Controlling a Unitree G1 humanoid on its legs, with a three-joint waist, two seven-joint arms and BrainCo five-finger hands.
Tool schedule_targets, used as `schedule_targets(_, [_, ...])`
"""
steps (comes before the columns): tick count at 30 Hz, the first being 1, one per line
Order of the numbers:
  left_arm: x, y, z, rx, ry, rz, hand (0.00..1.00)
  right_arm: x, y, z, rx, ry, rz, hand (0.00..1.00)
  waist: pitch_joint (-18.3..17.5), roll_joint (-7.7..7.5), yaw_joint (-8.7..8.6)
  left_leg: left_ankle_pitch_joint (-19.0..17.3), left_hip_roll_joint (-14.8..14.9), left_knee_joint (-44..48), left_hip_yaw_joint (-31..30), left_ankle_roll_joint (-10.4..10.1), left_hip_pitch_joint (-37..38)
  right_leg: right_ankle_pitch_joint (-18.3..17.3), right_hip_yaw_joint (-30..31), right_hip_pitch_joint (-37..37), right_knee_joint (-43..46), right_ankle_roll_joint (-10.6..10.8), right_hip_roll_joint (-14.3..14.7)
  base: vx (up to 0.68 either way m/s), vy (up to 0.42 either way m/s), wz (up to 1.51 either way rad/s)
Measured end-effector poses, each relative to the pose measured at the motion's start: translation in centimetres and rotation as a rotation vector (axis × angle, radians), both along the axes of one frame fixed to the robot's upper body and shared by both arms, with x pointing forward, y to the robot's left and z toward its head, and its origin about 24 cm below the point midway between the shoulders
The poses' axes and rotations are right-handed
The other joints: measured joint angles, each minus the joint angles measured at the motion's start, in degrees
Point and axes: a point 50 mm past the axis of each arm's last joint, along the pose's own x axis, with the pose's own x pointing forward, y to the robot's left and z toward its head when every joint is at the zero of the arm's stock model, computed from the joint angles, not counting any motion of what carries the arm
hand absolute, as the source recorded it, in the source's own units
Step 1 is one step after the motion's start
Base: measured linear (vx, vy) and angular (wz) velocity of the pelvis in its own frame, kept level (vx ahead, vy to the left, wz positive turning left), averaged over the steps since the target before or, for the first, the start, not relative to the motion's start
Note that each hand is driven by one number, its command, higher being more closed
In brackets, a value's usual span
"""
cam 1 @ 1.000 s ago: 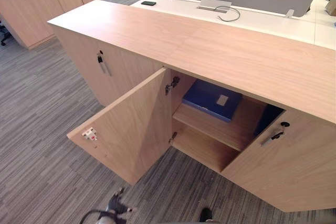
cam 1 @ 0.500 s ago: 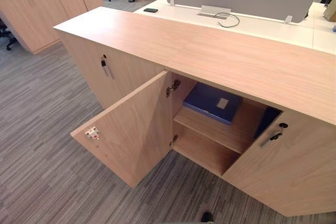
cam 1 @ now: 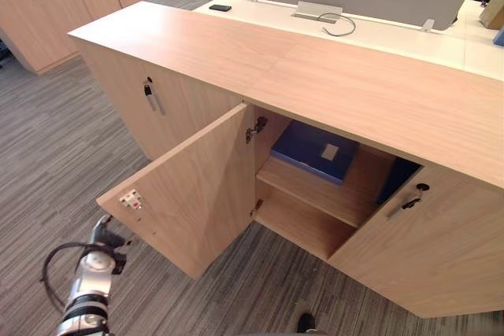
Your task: Walk over to the cabinet, pick up the folder, carry it to the office cabinet, place the folder inside the office cabinet, then close the office cabinet door
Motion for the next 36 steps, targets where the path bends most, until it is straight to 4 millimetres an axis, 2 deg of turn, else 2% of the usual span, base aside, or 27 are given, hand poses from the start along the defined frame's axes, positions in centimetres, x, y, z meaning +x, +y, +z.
schedule_targets(3, [0.3, -1.3, -0.6, 0.032, 0.014, -0.032, 0.0, 0.0, 0.1, 0.0, -0.003, -0.003, 0.019, 0.0, 0.3, -0.26, -0.38, -0.1, 0.0, 0.0, 0.3, 0.1, 0.5, 0.0, 0.3, 0.1, 0.0, 0.0, 0.1, -0.02, -0.01, -0.05])
schedule_targets(5, [0.4, -1.9, -0.8, 0.069, 0.039, -0.071, 0.0, 0.0, 0.1, 0.0, -0.004, 0.0, 0.023, 0.0, 0.5, -0.46, -0.03, -0.1, 0.0, 0.0, 0.3, 0.2, 0.8, 0.0, 0.3, 0.5, 0.0, 0.0, 0.0, 0.0, 0.0, 0.0])
schedule_targets(9, [0.6, -2.5, -1.0, 0.167, 0.081, -0.132, 0.0, 0.0, 0.2, 0.0, -0.01, 0.004, 0.025, 0.0, 0.7, -0.81, 0.15, -0.2, 0.0, 0.1, 0.3, 0.1, 0.8, 0.0, 0.3, 0.6, -0.3, 0.0, -0.1, -0.04, -0.005, 0.02])
schedule_targets(12, [0.7, -3.0, -1.1, 0.343, 0.156, -0.277, 0.0, -0.3, 0.1, 0.0, -0.026, 0.008, 0.022, 0.0, 0.8, -1.0, 0.85, -0.3, 0.0, 0.3, 0.2, 0.0, 0.7, 0.0, 0.3, 0.3, -0.3, 0.0, -0.2, 0.0, 0.0, 0.0])
schedule_targets(13, [0.7, -3.5, -1.3, 0.436, 0.196, -0.378, 0.0, -0.5, 0.1, 0.0, -0.031, 0.012, 0.02, 0.0, 0.8, -1.03, 1.45, -0.4, -0.1, 0.4, 0.2, -0.1, 0.6, 0.0, 0.3, 0.2, -0.2, 0.1, -0.3, 0.0, 0.0, 0.0])
schedule_targets(16, [0.5, -4.9, -2.0, 0.545, 0.255, -0.548, 0.0, -0.5, 0.0, 0.1, -0.041, 0.013, 0.018, 0.0, 0.7, -1.1, 1.7, -0.4, -0.5, 0.9, -0.1, 0.0, -0.4, 0.3, 0.0, -0.4, 0.0, 0.4, -0.9, 0.0, 0.005, 0.09])
schedule_targets(18, [-0.6, -7.7, -3.4, 0.588, 0.287, -0.775, 0.0, -0.5, 0.0, 0.1, -0.051, 0.014, 0.013, 0.0, 0.7, -1.11, 1.72, -0.9, -1.0, 2.0, -0.2, 0.3, -1.4, 0.6, 0.0, -0.7, 0.1, 0.8, -1.6, -0.01, 0.029, 0.04])
schedule_targets(19, [-0.8, -8.2, -3.6, 0.586, 0.286, -0.804, 0.0, -0.5, 0.0, 0.1, -0.052, 0.015, 0.012, 0.0, 0.7, -1.14, 1.72, -0.9, -1.0, 2.1, -0.2, 0.4, -1.5, 0.6, 0.0, -0.7, 0.1, 0.9, -1.6, 0.01, 0.034, -0.02])
schedule_targets(21, [-2.4, -12.3, -4.7, 0.553, 0.272, -1.049, 0.0, -0.5, 0.0, 0.1, -0.058, 0.017, 0.003, 0.0, 0.2, -1.32, 1.48, -1.4, -1.2, 3.0, -0.1, 0.6, -2.1, 0.9, 0.2, -0.9, 0.1, 1.2, -2.1, 0.02, 0.036, -0.03])
schedule_targets(22, [-2.8, -13.5, -4.9, 0.533, 0.257, -1.122, 0.0, -0.3, 0.0, 0.1, -0.059, 0.014, 0.0, 0.0, 0.2, -1.34, 1.37, -1.5, -1.3, 3.2, -0.1, 0.7, -2.2, 1.0, 0.3, -0.9, 0.1, 1.2, -2.2, 0.01, 0.026, -0.1])
schedule_targets(24, [-4.3, -18.9, -5.3, 0.411, 0.187, -1.326, 0.0, 0.5, 0.0, 0.0, -0.064, 0.002, 0.017, 0.0, -0.1, -1.69, 0.52, -2.1, -1.2, 3.8, 0.5, 0.8, -2.1, 1.2, 1.3, -0.9, 0.1, 1.4, -2.2, -0.02, 0.016, -0.17])
schedule_targets(25, [-4.5, -20.2, -5.3, 0.38, 0.165, -1.368, 0.0, 0.7, 0.0, 0.0, -0.066, -0.002, 0.028, 0.0, -0.1, -1.76, 0.07, -2.1, -1.2, 3.9, 0.5, 0.8, -2.1, 1.2, 1.3, -0.9, 0.1, 1.4, -2.2, -0.03, 0.007, -0.11])
schedule_targets(27, [-5.5, -25.6, -4.5, 0.238, 0.047, -1.506, 0.0, 1.5, 0.4, 0.0, -0.061, -0.016, 0.051, 0.0, -0.2, -1.85, -1.28, -2.3, -1.1, 4.2, 0.6, 0.7, -2.0, 1.3, 1.5, -0.9, 0.1, 1.4, -2.2, -0.02, -0.002, -0.04])
schedule_targets(28, [-5.2, -26.9, -4.0, 0.205, 0.012, -1.506, 0.0, 1.5, 0.7, -0.1, -0.057, -0.016, 0.051, 0.0, -0.2, -1.98, -1.38, -2.3, -1.1, 4.2, 0.6, 0.7, -2.0, 1.3, 1.5, -0.9, 0.1, 1.4, -2.1, 0.0, 0.0, 0.0])
schedule_targets(30, [-5.4, -30.3, -2.1, 0.136, -0.096, -1.635, 0.0, 1.6, 1.0, -0.2, -0.058, -0.017, 0.05, 0.0, -0.3, -2.0, -1.89, -2.3, -0.7, 4.3, 0.6, 0.7, -2.0, 1.3, 1.6, -0.9, 0.0, 1.4, -1.7, -0.01, -0.026, -0.05])
schedule_targets(32, [-6.1, -31.4, -1.9, 0.104, -0.105, -1.691, 0.0, 1.7, 1.0, -0.2, -0.059, -0.017, 0.057, 0.0, -0.3, -2.0, -2.06, -2.3, -0.5, 4.3, 0.6, 0.7, -1.8, 1.2, 1.7, -0.9, 0.0, 1.3, -1.5, 0.0, -0.015, -0.02])
schedule_targets(36, [-6.9, -32.0, -2.1, 0.066, -0.075, -1.719, 0.0, 1.9, 1.0, -0.2, -0.064, -0.016, 0.061, 0.0, -0.2, -2.06, -2.32, -2.3, -0.6, 4.3, 0.6, 0.7, -1.4, 1.2, 1.7, -0.5, 0.0, 1.2, -1.5, 0.0, 0.0, 0.0])
